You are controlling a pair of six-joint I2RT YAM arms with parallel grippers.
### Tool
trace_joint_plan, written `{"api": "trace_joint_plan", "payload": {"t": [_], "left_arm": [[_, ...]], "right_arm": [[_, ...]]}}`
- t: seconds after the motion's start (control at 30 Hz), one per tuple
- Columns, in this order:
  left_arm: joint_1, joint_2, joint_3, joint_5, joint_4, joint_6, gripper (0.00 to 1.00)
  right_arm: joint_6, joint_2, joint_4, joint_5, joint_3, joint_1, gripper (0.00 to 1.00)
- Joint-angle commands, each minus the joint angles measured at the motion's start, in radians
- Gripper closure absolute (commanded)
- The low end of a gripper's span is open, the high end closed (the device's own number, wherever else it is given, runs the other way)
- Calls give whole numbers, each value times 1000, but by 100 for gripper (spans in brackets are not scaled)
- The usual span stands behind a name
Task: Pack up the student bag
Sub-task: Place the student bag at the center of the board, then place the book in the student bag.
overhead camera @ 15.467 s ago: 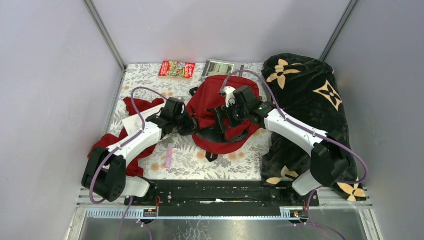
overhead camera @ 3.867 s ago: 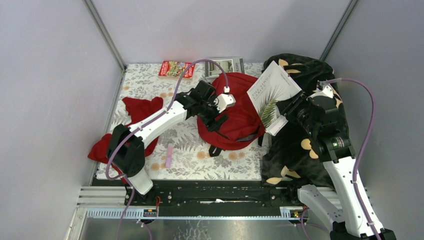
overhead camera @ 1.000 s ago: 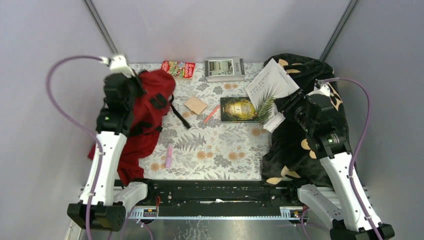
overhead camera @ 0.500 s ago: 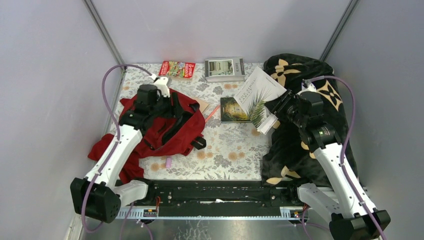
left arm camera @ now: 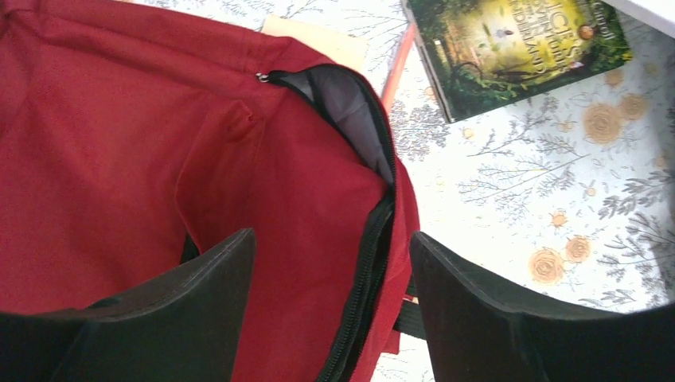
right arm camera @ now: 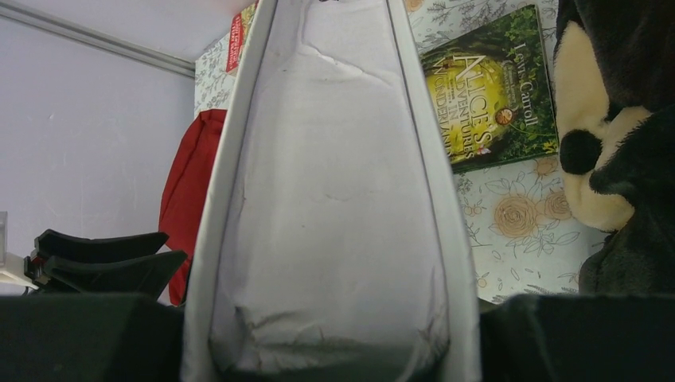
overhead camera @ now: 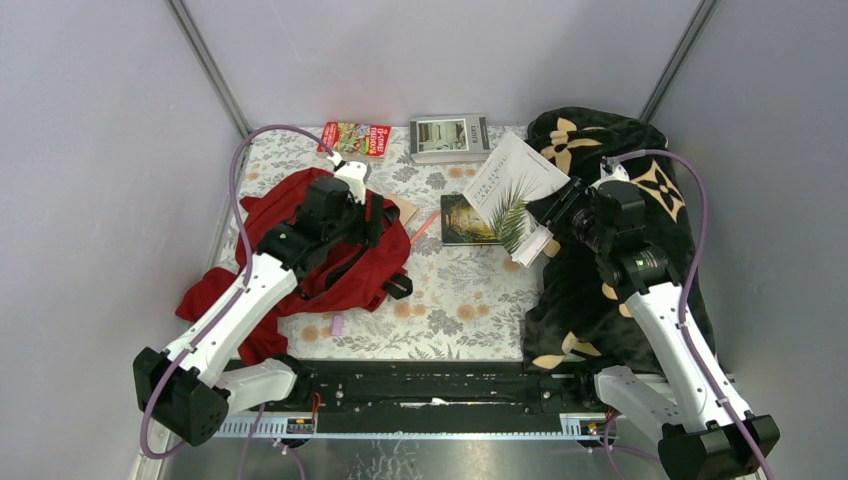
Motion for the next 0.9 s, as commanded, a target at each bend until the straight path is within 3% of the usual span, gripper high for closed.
{"api": "trace_joint_plan", "payload": {"t": [0.0, 0.23, 0.57, 0.63, 0.67, 0.73, 0.8, 0.87], "left_arm": [[6, -16, 7, -87, -19, -3, 23], [26, 63, 50, -21, -136, 36, 23], [41, 126, 43, 63, -156, 62, 25], [41, 138, 33, 63, -157, 59, 34], [41, 145, 32, 62, -157, 57, 45], [46, 165, 59, 58, -170, 55, 77], [64, 190, 134, 75, -213, 58, 99], [90, 202, 227, 86, -248, 57, 100]], "right_arm": [[11, 9, 94, -40, 16, 0, 72], [15, 30, 106, -53, 17, 0, 71], [29, 44, 131, -84, 1, 0, 69], [29, 49, 136, -95, -5, 0, 68], [28, 54, 140, -105, -5, 0, 68], [32, 75, 155, -153, 1, 0, 67], [55, 101, 210, -259, 14, 0, 66], [125, 123, 322, -380, 9, 1, 66]]}}
